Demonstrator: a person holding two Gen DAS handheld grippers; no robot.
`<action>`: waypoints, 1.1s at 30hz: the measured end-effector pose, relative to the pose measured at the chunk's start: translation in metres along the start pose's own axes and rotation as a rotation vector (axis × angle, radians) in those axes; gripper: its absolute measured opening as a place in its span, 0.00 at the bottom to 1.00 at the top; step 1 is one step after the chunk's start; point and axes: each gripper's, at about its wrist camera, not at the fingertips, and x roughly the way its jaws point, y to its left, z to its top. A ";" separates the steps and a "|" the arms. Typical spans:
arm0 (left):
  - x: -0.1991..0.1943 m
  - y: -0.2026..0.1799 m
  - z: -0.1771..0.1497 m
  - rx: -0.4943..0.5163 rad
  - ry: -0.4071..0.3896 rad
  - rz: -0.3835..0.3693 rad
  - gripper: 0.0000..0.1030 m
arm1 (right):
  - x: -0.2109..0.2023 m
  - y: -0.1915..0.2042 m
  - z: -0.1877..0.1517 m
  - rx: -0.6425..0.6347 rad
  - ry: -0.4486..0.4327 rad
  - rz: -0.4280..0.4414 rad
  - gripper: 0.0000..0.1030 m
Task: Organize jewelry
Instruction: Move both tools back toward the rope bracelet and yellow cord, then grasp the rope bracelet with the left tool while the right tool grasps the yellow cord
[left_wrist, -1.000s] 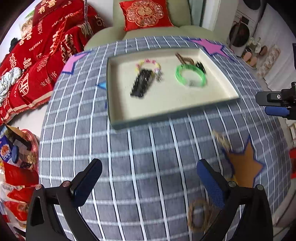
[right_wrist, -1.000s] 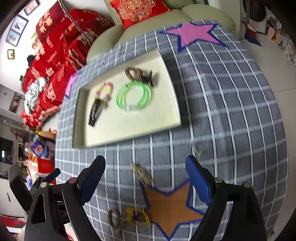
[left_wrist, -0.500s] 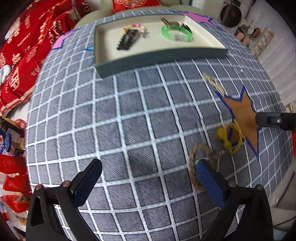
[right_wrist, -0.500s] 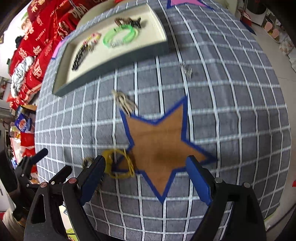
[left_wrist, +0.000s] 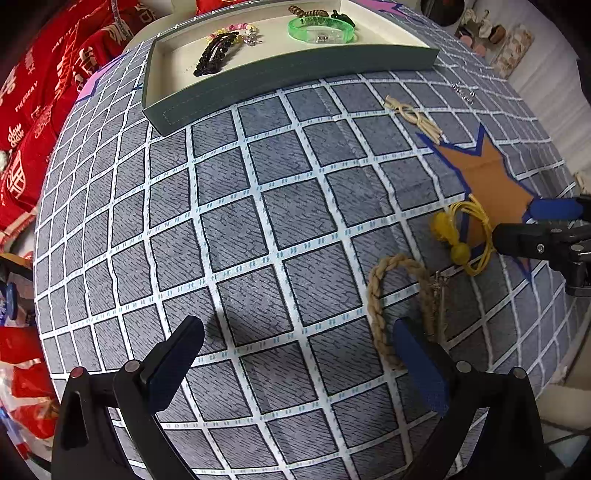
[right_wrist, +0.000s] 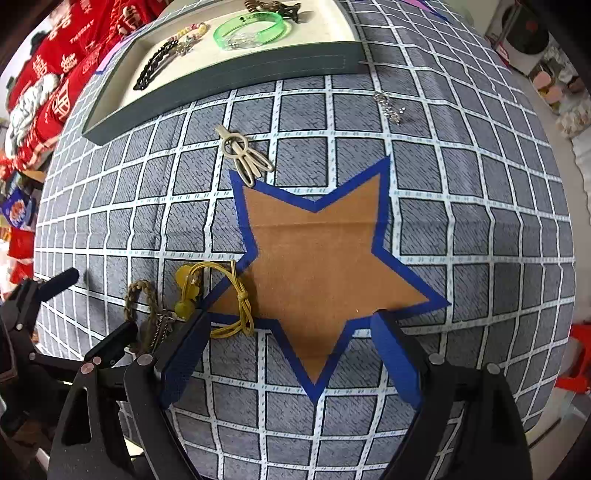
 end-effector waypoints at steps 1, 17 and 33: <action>0.001 -0.001 0.000 0.001 0.003 0.005 1.00 | 0.001 0.002 0.001 -0.010 -0.001 -0.007 0.88; -0.010 -0.009 -0.004 0.028 -0.018 -0.039 0.71 | 0.017 0.073 -0.004 -0.190 -0.044 -0.123 0.45; -0.026 0.005 0.015 -0.134 -0.033 -0.205 0.13 | -0.011 0.092 -0.005 -0.098 -0.063 -0.018 0.06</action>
